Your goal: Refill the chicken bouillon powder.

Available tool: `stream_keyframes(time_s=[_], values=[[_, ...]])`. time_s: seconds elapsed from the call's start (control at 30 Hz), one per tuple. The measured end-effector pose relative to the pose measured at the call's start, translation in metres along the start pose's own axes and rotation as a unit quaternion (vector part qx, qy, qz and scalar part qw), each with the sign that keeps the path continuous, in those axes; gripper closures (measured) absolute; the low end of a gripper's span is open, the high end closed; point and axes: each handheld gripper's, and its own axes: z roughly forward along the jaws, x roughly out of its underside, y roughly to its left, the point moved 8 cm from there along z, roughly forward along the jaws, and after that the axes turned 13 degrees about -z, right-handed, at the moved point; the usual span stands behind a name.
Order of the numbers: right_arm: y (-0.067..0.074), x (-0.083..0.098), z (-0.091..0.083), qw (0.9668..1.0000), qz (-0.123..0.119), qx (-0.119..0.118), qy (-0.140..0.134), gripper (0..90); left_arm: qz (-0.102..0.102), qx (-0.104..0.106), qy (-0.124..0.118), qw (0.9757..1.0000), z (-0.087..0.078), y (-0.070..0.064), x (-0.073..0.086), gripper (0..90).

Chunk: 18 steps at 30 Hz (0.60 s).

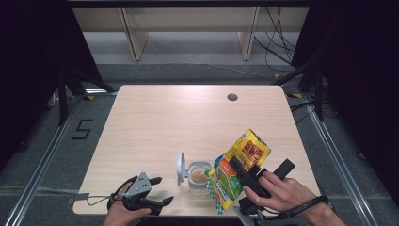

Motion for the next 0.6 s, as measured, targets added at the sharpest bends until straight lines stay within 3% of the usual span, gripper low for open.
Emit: stream_keyframes(time_s=[0.23,0.37,0.4,0.47,0.6], values=[[-0.0008,-0.0002,0.0002,1.0000,0.000,0.001,0.000,61.9,0.001,-0.001,0.000,1.0000,-0.0003,0.0003,-0.0001,20.8],[-0.0007,-0.0001,0.0004,1.0000,0.000,0.002,-0.001,61.9,0.017,-0.005,0.003,0.9998,-0.0013,0.0022,-0.0007,20.8],[-0.0006,-0.0001,0.0004,1.0000,0.000,0.002,-0.001,61.9,0.005,-0.005,0.002,1.0000,-0.0008,0.0012,0.0000,20.8],[-0.0005,-0.0002,0.0002,1.0000,-0.001,0.001,-0.001,61.8,0.010,-0.007,0.006,0.9999,-0.0011,0.0023,0.0004,20.8],[-0.0004,0.0001,-0.0004,1.0000,-0.001,0.002,-0.001,61.9,0.001,-0.001,-0.001,1.0000,-0.0002,0.0000,-0.0002,20.8]])
